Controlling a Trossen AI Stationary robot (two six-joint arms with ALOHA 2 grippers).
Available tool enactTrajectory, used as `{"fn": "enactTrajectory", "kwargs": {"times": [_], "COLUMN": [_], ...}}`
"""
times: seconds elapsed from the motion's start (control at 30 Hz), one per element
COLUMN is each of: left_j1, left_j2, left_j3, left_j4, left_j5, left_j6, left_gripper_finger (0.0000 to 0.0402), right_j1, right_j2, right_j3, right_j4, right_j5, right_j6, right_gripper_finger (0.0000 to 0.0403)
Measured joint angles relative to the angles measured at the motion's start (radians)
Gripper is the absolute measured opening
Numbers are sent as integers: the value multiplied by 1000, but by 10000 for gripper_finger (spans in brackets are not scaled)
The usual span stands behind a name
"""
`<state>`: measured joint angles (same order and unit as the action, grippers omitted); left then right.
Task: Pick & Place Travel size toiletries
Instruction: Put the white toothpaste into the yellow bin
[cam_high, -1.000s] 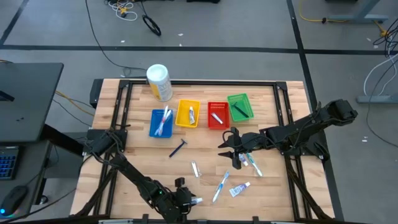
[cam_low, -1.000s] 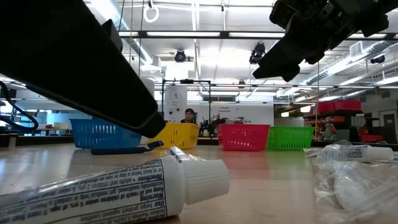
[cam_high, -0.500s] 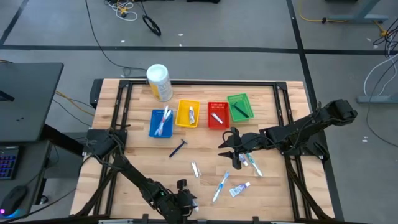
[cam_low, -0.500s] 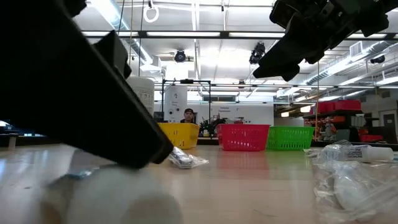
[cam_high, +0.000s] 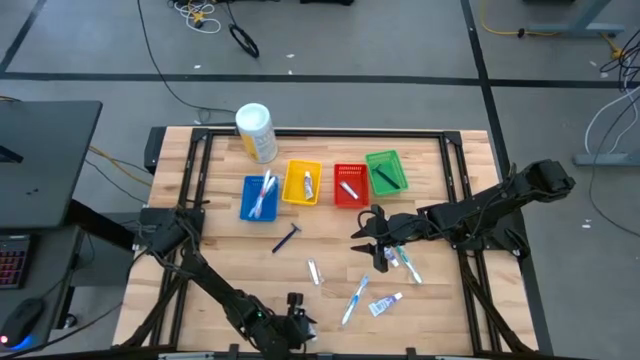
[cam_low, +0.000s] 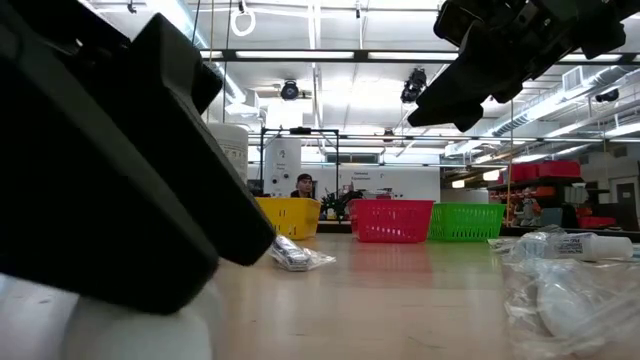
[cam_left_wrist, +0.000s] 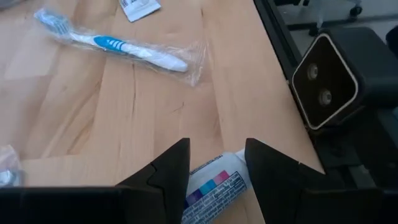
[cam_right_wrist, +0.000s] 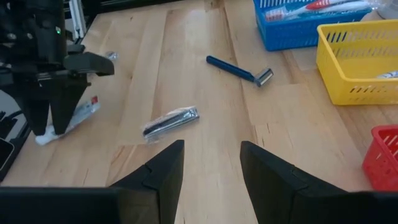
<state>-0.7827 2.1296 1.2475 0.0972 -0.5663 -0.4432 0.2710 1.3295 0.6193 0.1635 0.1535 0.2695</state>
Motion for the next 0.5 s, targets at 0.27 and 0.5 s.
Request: {"fn": "enactTrajectory", "kwargs": {"times": [0.27, 0.5], "left_j1": [32, 89], "left_j2": [-141, -194], "left_j3": [-2, -2], "left_j4": [-62, -260], "left_j5": [93, 292], "left_j6": [163, 239], "left_gripper_finger": [163, 163], "right_j1": [0, 0], "right_j2": [0, 0], "right_j3": [0, 0], "right_j4": [-1, 0], "right_j5": [0, 0], "right_j6": [0, 0], "right_gripper_finger": [167, 167]}}
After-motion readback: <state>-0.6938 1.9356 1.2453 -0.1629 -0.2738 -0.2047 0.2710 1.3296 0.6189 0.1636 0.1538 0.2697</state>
